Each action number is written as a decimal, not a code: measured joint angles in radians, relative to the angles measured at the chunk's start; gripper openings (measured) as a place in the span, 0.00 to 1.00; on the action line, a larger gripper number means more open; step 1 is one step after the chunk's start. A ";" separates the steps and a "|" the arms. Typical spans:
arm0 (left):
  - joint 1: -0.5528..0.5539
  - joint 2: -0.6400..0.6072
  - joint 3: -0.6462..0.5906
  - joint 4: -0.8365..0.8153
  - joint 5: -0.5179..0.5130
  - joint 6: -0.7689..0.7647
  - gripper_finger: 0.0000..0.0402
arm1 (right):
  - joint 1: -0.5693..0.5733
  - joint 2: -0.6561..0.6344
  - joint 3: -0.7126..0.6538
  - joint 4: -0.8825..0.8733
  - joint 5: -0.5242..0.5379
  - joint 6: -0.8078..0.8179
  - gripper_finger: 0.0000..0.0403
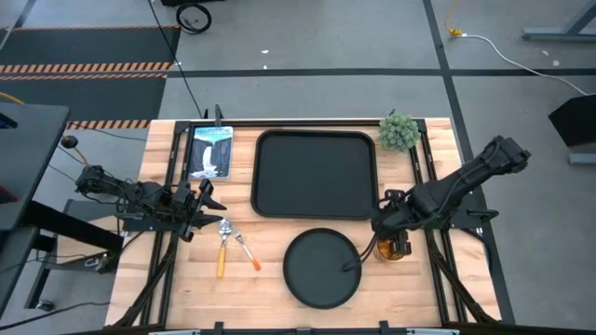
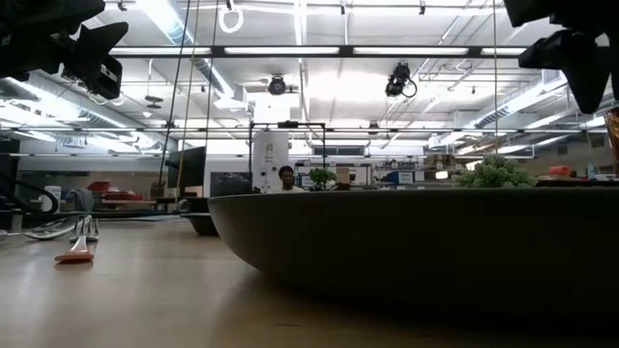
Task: Pick and place plate/cup/fork/spoon on tray
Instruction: Put the orange glass on the black tray
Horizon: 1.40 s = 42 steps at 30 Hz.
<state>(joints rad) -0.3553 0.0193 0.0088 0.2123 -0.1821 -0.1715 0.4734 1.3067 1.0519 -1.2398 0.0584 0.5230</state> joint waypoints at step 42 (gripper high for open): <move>0.000 0.000 0.000 0.000 0.000 0.000 0.35 | -0.188 0.049 0.083 -0.199 -0.065 -0.173 0.02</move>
<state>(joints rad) -0.3555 0.0189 0.0088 0.2123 -0.1820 -0.1715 0.2853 1.3560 1.1346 -1.4390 -0.0071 0.3501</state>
